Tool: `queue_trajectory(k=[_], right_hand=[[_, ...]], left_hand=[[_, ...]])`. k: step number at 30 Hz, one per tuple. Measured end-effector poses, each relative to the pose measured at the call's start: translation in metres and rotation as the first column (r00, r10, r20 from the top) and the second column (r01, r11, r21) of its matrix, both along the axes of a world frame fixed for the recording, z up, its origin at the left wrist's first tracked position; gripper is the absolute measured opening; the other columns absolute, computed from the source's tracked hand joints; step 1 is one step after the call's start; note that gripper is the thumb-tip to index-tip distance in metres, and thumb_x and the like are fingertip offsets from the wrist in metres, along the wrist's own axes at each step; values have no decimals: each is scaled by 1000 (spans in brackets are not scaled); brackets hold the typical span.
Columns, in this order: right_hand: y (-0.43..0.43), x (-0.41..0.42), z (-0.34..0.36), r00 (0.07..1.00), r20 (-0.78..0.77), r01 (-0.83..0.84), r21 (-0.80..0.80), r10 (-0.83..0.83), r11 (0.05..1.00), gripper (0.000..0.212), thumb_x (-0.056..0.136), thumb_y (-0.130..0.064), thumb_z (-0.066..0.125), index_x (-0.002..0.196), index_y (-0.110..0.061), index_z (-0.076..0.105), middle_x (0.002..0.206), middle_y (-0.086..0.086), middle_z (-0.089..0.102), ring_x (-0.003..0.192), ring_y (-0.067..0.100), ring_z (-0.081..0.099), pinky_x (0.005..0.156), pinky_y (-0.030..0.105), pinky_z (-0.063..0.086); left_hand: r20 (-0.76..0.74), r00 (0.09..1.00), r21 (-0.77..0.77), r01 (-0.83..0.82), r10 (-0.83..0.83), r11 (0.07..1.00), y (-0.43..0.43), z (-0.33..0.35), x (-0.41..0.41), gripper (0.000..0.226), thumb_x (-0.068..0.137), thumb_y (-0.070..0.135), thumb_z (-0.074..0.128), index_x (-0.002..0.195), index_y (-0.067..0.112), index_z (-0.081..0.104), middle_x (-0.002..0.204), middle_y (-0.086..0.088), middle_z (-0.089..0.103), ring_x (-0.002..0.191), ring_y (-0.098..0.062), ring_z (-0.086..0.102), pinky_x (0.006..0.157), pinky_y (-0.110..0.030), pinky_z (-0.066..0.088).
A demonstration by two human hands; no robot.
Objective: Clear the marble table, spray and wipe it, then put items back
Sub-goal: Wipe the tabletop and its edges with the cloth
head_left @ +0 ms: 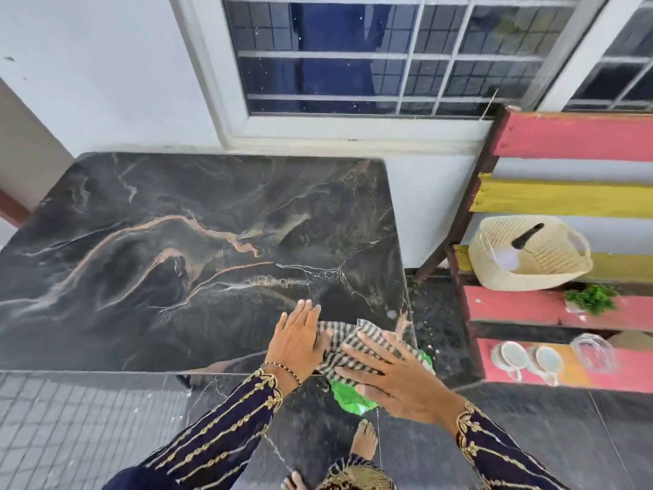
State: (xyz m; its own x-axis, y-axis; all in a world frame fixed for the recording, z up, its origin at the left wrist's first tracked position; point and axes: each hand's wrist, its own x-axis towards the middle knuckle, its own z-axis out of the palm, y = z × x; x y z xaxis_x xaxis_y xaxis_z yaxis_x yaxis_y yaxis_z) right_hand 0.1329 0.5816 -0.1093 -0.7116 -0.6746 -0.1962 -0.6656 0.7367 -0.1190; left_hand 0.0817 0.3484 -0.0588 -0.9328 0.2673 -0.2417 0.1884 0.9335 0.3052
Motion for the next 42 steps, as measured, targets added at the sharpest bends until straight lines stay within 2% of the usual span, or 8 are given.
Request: queue_trajectory(k=[6,12,21,25,28,33,38,42], right_hand=[[35,-38,0,994,96,-41,-73,48,996,46,109,-52,14,155,-56,11,167,-24,-1,156,13,-13,121,49,-14],[62,-117,-9,999,42,-32,-52,34,998,48,110,-47,21,156,-54,9,168,-21,-2,156,14,-10,122,44,-17],[75,-263,-15,1000,19,-22,-85,23,996,51,106,-54,6,156,-52,18,168,-19,7,156,11,-8,123,41,-14],[79,-334,-14,999,33,14,-88,-12,996,58,101,-61,-2,156,-52,15,167,-22,0,155,9,-13,123,42,-11],[80,-380,-10,997,66,45,-102,-38,994,60,99,-62,-2,156,-53,11,166,-26,-7,152,5,-21,121,39,-15],[78,-443,-13,991,75,122,-101,-115,987,66,91,-69,-11,154,-56,4,165,-26,-9,152,4,-19,123,45,-8],[75,-483,-7,977,123,187,-124,-172,975,47,108,-50,16,153,-55,5,163,-27,-11,153,7,-17,120,44,-14],[71,-502,-9,960,136,266,-157,-246,951,48,108,-48,16,154,-54,7,167,-23,-6,154,8,-16,123,48,-13]], left_hand=[[30,1000,49,-10,9,999,25,-2,-31,57,100,41,32,150,15,23,160,-4,17,149,-15,9,122,-37,10],[44,997,87,-66,63,994,53,-6,-79,59,99,44,33,150,16,23,160,-2,17,149,-14,8,122,-37,8],[23,987,45,-162,161,986,75,-11,-178,78,91,63,36,150,16,19,161,-3,16,149,-17,8,122,-43,7],[120,970,-98,-199,210,975,82,-8,-226,120,67,87,42,152,16,-2,162,-5,-2,149,-26,-5,118,-56,8],[266,925,-212,-219,272,952,90,-3,-254,143,51,84,62,151,11,-10,160,-12,-14,146,-38,-11,108,-69,17],[401,860,-383,-157,317,910,111,-2,-284,147,54,68,77,146,-4,-11,155,-28,-16,141,-53,-9,105,-71,25],[435,835,-413,-146,336,899,114,-10,-290,148,53,66,79,145,-7,-12,154,-30,-16,139,-56,-11,104,-72,25],[442,835,-408,-138,327,902,112,-12,-290,147,54,66,78,145,-6,-13,153,-31,-18,139,-56,-13,104,-73,24]])
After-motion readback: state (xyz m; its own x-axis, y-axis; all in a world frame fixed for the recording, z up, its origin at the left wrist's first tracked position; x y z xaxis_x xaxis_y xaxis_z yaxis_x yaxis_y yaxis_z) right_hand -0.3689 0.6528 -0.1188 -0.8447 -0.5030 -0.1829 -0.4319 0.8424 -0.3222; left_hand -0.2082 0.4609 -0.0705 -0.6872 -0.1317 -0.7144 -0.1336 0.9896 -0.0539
